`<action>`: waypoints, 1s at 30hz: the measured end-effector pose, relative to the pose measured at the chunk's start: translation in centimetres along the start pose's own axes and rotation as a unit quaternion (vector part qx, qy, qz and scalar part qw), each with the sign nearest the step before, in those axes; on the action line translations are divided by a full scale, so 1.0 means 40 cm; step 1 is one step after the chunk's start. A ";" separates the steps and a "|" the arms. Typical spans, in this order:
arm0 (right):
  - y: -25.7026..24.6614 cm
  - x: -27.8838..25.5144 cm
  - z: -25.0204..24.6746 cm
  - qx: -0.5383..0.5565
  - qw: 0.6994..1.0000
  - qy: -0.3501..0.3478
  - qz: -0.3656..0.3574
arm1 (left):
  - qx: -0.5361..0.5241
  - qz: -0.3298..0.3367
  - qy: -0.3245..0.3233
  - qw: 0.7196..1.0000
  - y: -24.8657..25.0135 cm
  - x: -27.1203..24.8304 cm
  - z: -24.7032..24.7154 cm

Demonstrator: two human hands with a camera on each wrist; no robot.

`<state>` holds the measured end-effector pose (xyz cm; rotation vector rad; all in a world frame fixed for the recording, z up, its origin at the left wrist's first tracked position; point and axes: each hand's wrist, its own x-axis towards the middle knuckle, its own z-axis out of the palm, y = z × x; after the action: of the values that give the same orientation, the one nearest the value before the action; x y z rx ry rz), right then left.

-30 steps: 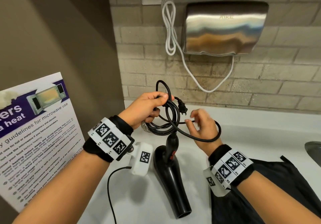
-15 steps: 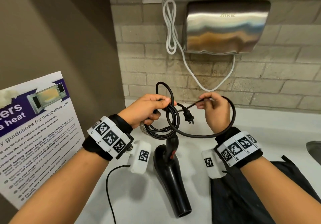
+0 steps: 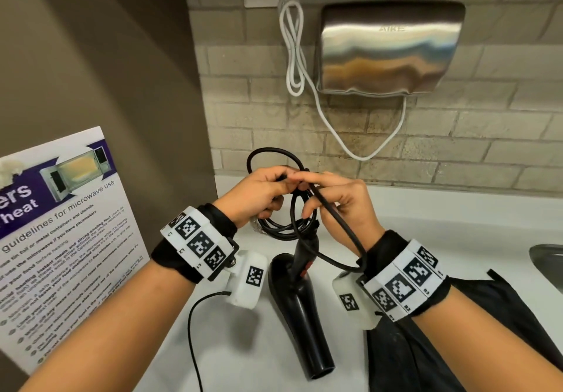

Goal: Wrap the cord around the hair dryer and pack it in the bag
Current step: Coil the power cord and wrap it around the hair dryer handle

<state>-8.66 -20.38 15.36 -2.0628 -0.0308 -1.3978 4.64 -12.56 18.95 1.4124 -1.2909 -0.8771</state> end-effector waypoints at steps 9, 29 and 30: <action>0.011 0.014 -0.014 -0.116 0.993 0.016 -0.007 | -0.020 0.037 -0.018 0.999 0.003 -0.006 0.011; 0.101 0.014 -0.122 -0.290 0.938 -0.088 0.169 | -0.037 0.061 0.045 0.996 -0.001 -0.011 -0.049; 0.121 0.003 -0.141 -0.319 0.922 -0.099 0.194 | -0.043 0.064 0.059 0.995 0.000 -0.010 -0.057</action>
<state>-11.54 -27.17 14.43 -2.5346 0.8059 -1.0216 6.75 -11.72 19.47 1.2798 -1.2252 -0.7432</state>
